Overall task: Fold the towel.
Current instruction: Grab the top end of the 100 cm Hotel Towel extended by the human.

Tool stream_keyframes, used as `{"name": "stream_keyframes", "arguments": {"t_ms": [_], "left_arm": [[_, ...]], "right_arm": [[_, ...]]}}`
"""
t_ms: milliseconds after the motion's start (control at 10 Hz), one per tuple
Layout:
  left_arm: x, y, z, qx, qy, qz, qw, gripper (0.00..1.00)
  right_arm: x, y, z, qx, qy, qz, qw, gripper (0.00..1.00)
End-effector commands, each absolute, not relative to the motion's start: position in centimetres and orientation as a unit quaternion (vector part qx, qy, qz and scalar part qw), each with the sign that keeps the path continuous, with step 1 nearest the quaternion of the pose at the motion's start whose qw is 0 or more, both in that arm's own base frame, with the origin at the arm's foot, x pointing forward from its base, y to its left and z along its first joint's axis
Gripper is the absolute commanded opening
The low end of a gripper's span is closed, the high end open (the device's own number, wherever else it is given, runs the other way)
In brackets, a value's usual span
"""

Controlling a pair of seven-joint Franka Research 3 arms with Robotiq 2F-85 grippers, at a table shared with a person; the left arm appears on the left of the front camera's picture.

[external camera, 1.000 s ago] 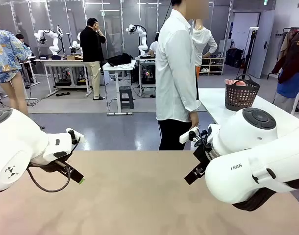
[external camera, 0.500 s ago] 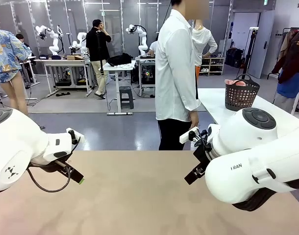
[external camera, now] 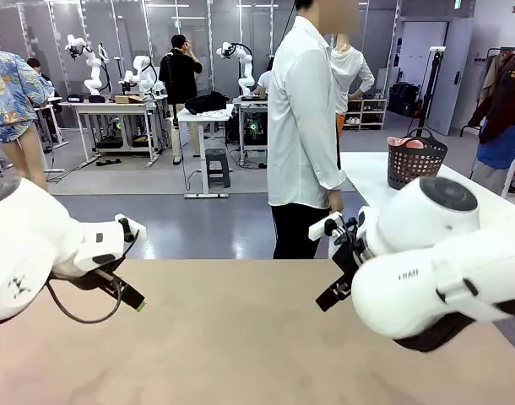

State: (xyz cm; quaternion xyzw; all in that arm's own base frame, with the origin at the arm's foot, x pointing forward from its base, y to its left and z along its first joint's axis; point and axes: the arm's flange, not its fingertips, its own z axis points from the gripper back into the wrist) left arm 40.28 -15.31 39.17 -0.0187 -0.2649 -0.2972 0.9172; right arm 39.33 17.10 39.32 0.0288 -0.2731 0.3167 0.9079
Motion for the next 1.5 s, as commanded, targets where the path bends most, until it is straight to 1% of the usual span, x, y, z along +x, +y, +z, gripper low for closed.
{"name": "stream_keyframes", "arguments": {"t_ms": [0,100,200,300,500,600,700,800,1000,1100,1300,1400], "left_arm": [[40.3,-13.5,45.9,-0.061,-0.216,-0.312,0.923,1.00],[40.0,-12.3,48.8,-0.084,-0.197,-0.300,0.930,1.00],[39.8,-10.5,52.2,-0.132,-0.170,-0.286,0.934,1.00],[39.5,-7.7,55.5,-0.224,-0.145,-0.262,0.928,1.00],[39.4,-1.3,58.7,-0.368,-0.126,-0.220,0.894,1.00],[39.4,2.1,59.2,-0.430,-0.132,-0.196,0.871,1.00],[39.0,5.3,59.3,-0.474,-0.144,-0.174,0.851,1.00],[38.4,9.1,58.9,-0.523,-0.164,-0.155,0.822,1.00],[37.4,15.5,56.9,-0.572,-0.194,-0.090,0.792,1.00],[36.1,18.3,55.8,-0.583,-0.202,-0.070,0.784,1.00],[33.9,24.0,54.5,-0.613,-0.247,-0.025,0.750,1.00],[32.9,26.2,53.8,-0.624,-0.254,-0.016,0.739,1.00]], "right_arm": [[38.9,15.1,46.1,0.076,-0.236,0.322,0.914,1.00],[38.6,14.1,48.9,0.116,-0.232,0.319,0.911,1.00],[38.3,12.4,51.9,0.154,-0.203,0.311,0.916,1.00],[38.3,10.0,54.6,0.249,-0.174,0.287,0.908,1.00],[38.4,4.8,56.6,0.367,-0.142,0.238,0.888,1.00],[38.2,2.0,56.6,0.424,-0.137,0.210,0.870,1.00],[37.9,-0.8,56.2,0.474,-0.136,0.183,0.851,1.00],[37.2,-4.1,55.5,0.516,-0.147,0.156,0.829,1.00],[35.2,-10.0,54.1,0.577,-0.172,0.111,0.791,1.00],[33.9,-12.5,53.6,0.591,-0.190,0.096,0.778,1.00],[31.7,-17.3,52.7,0.621,-0.230,0.058,0.747,1.00],[30.8,-18.8,52.3,0.629,-0.243,0.049,0.737,1.00]]}}
